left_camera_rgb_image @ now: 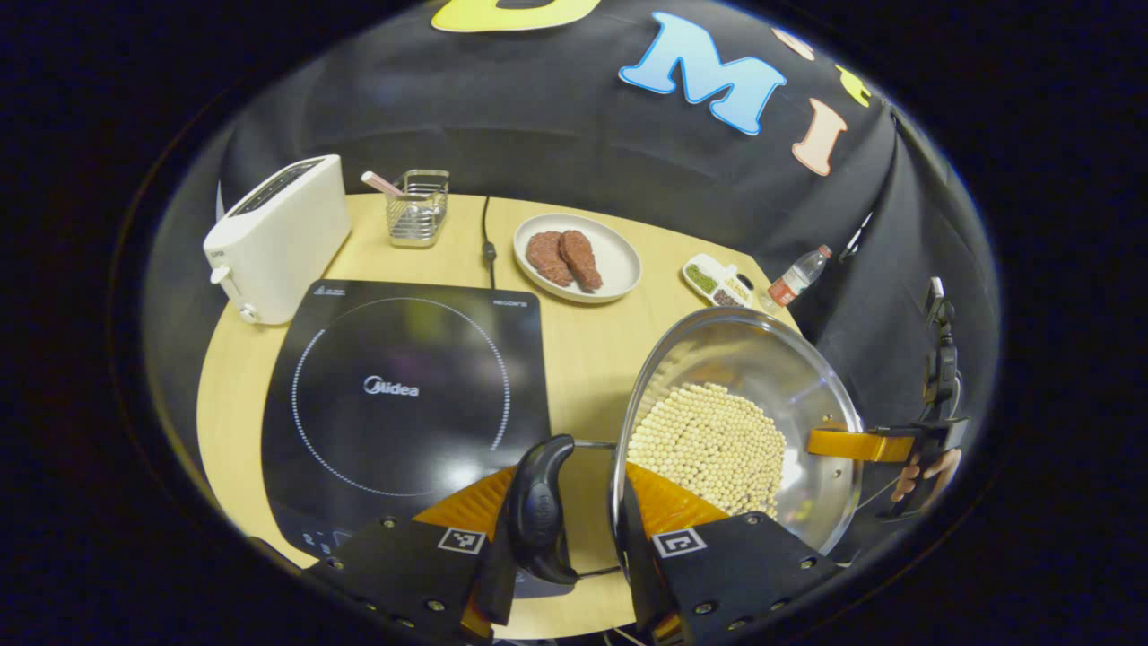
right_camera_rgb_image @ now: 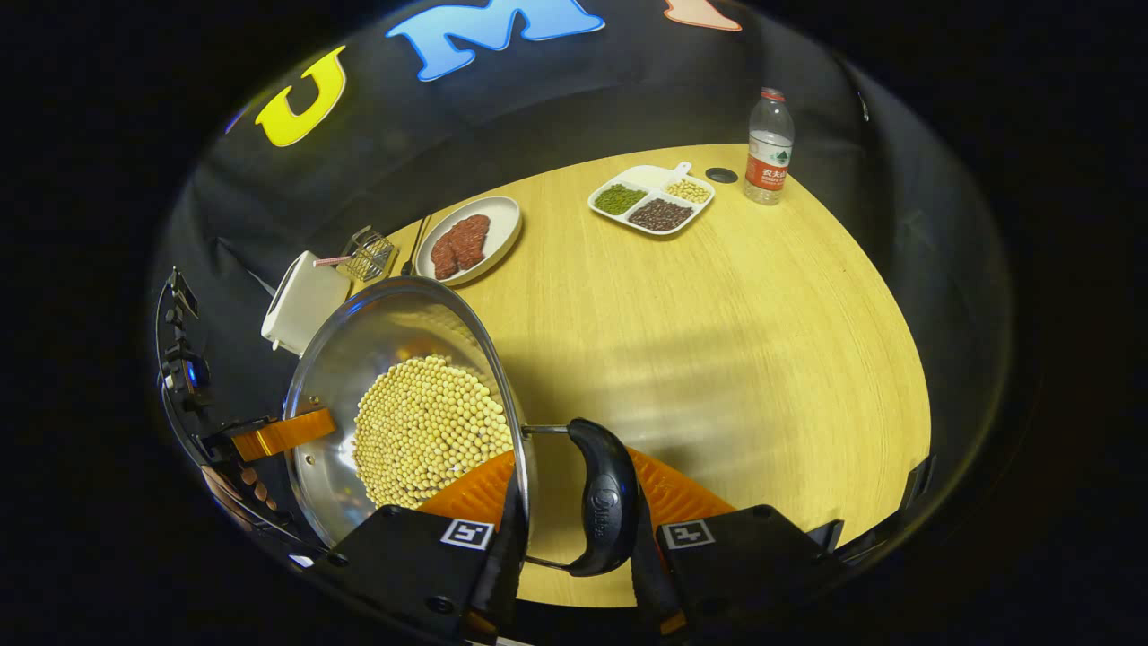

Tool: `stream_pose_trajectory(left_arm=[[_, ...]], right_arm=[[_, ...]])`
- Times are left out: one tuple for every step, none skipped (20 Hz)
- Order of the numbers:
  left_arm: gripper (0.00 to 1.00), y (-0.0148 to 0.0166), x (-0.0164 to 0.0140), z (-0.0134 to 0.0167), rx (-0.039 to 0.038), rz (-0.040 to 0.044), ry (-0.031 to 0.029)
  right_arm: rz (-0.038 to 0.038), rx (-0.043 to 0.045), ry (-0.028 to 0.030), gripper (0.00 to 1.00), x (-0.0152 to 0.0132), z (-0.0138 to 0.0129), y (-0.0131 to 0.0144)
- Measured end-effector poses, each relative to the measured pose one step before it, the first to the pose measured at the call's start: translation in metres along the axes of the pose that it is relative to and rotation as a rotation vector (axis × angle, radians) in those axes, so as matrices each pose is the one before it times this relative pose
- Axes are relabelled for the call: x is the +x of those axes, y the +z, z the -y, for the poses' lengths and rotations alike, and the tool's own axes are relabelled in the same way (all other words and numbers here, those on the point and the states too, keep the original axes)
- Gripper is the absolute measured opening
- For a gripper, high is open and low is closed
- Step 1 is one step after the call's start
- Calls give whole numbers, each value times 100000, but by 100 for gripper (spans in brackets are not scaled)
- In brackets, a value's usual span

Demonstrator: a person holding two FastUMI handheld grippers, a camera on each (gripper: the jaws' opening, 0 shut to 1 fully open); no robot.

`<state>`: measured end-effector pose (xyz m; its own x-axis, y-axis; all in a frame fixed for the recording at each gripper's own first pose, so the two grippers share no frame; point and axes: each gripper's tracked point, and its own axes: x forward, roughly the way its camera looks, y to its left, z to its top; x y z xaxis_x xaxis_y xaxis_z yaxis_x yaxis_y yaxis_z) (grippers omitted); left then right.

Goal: First push the handle of the pot to place it horizontally, then grasp the pot with both hands and set it on the induction cooktop.

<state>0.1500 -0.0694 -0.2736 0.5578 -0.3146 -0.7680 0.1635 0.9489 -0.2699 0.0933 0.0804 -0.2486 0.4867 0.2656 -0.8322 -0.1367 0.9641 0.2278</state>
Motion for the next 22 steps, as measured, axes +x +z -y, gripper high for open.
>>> stream_pose_trajectory(left_arm=[[52,34,-549,-892,-44,369,286],[52,16,-510,-913,-321,400,415],[52,29,-358,-901,-575,107,375],[52,61,-433,-1089,-632,89,378],[52,93,-305,-932,-554,83,375],[52,117,-319,-1067,-306,150,410],[52,279,-197,-1006,-162,242,505],[52,260,-207,-982,-210,219,478],[52,150,-224,-934,-318,125,476],[52,142,48,-849,-715,-19,515],[52,188,-21,-884,-657,30,414],[55,224,-119,-795,-430,95,353],[52,183,19,-815,-371,113,329],[52,266,-85,-801,-450,75,265],[52,301,41,-668,-478,205,239],[52,241,-20,-884,-333,168,368],[52,379,39,-744,-300,522,416],[52,370,-2,-733,129,270,363],[52,368,-30,-767,-101,457,414],[52,371,56,-697,299,185,204],[52,403,140,-651,141,369,160],[52,294,103,-709,236,137,161]], right_arm=[[-102,-250,403,51,94,-955,-179],[-62,-450,376,51,57,-983,-104],[69,-646,353,51,159,-927,-11],[31,-556,357,51,167,-948,60],[-26,-553,389,51,295,-945,45],[-188,-552,335,51,773,-854,457],[-227,-496,365,54,360,-882,16],[-191,-446,328,51,370,-887,40],[-282,-459,322,51,328,-794,-43],[-312,-264,258,54,326,-833,75],[-153,-367,242,54,368,-799,228],[-129,-665,191,54,378,-710,220],[-154,-759,188,54,431,-718,227],[-96,-616,195,53,373,-646,254],[-208,-468,245,54,319,-684,250],[-82,-208,377,53,367,-702,341],[-66,-84,341,53,400,-647,214],[86,-126,303,53,379,-636,368],[32,-265,206,53,436,-596,193],[89,-56,189,53,395,-585,293],[31,25,187,53,439,-618,157],[-1,205,160,53,392,-580,262]])
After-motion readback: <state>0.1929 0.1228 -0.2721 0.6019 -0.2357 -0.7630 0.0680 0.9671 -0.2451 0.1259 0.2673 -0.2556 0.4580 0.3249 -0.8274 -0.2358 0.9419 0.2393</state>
